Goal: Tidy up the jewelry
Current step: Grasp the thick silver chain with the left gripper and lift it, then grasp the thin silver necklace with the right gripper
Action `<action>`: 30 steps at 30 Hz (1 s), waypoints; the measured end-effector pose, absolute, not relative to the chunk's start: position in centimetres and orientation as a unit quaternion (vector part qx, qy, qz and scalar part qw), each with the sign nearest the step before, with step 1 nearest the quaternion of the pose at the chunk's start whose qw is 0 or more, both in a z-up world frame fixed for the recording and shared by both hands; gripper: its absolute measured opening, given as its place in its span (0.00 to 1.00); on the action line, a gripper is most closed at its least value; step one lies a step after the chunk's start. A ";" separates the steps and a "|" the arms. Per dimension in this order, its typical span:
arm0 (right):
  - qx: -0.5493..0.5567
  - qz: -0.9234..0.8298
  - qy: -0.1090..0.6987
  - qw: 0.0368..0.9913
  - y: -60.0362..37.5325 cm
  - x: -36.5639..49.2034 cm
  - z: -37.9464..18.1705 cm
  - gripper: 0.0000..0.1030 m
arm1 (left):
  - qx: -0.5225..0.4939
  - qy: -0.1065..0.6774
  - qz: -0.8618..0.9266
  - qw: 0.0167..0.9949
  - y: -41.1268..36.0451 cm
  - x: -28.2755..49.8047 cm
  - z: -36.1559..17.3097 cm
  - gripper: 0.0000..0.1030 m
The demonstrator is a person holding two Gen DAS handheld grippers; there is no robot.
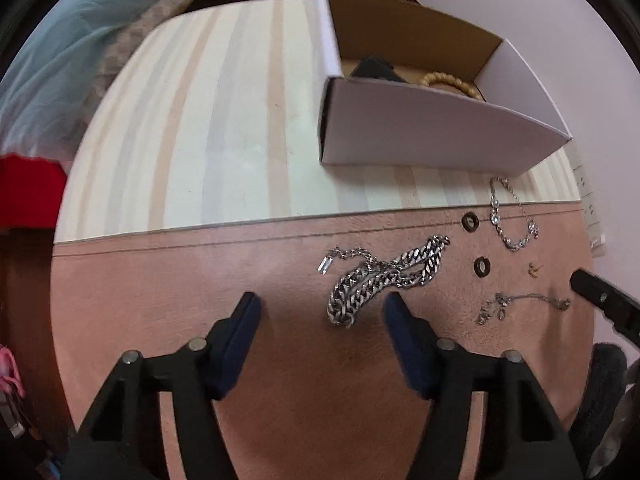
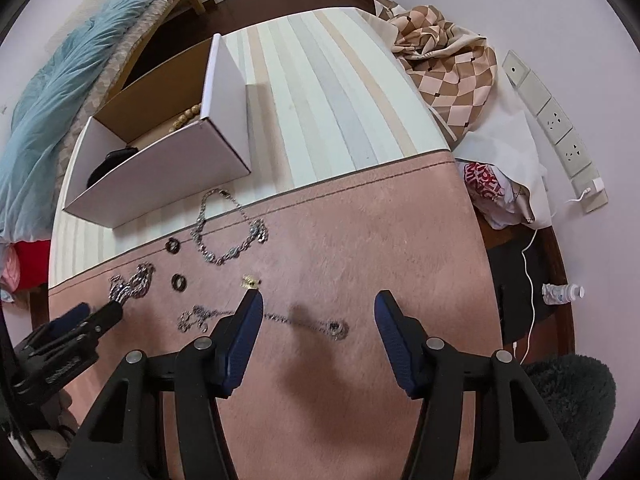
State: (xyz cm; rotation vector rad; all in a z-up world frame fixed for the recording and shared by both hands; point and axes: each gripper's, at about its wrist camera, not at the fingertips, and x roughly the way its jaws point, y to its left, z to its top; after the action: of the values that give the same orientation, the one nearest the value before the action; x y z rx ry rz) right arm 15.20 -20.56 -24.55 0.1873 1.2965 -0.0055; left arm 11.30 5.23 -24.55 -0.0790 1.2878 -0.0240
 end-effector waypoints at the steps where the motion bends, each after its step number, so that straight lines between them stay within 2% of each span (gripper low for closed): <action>1: 0.093 -0.001 0.603 0.792 -20.7 15.4 -24.7 0.58 | -0.026 0.598 -0.019 0.801 4.7 11.3 -24.5 0.51; 3: 0.112 0.005 0.602 0.791 -21.1 15.9 -25.0 0.59 | -0.010 0.597 -0.027 0.802 3.8 11.3 -24.5 0.41; 4: 0.125 0.013 0.599 0.791 -21.3 16.1 -25.1 0.59 | -0.003 0.594 -0.033 0.804 3.4 11.3 -24.4 0.33; 5: 0.135 0.020 0.596 0.791 -21.3 16.4 -25.2 0.59 | 0.003 0.592 -0.035 0.805 3.0 11.3 -24.4 0.20; 7: 0.142 0.020 0.595 0.791 -21.4 16.7 -25.4 0.59 | 0.004 0.590 -0.044 0.806 2.6 11.4 -24.3 0.06; 23: 0.102 0.048 0.587 0.802 -18.9 15.5 -25.2 0.59 | -0.065 0.564 -0.041 0.822 6.1 6.2 -20.3 0.06; 30: 0.049 0.032 0.569 0.820 -16.4 17.1 -25.1 0.58 | -0.079 0.564 -0.032 0.821 7.3 7.0 -20.0 0.06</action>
State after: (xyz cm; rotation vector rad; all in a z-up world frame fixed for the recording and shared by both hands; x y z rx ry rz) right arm 17.06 -16.38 -25.08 0.1040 1.2119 0.0675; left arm 7.04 7.26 -20.03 -0.1671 1.2003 -0.0674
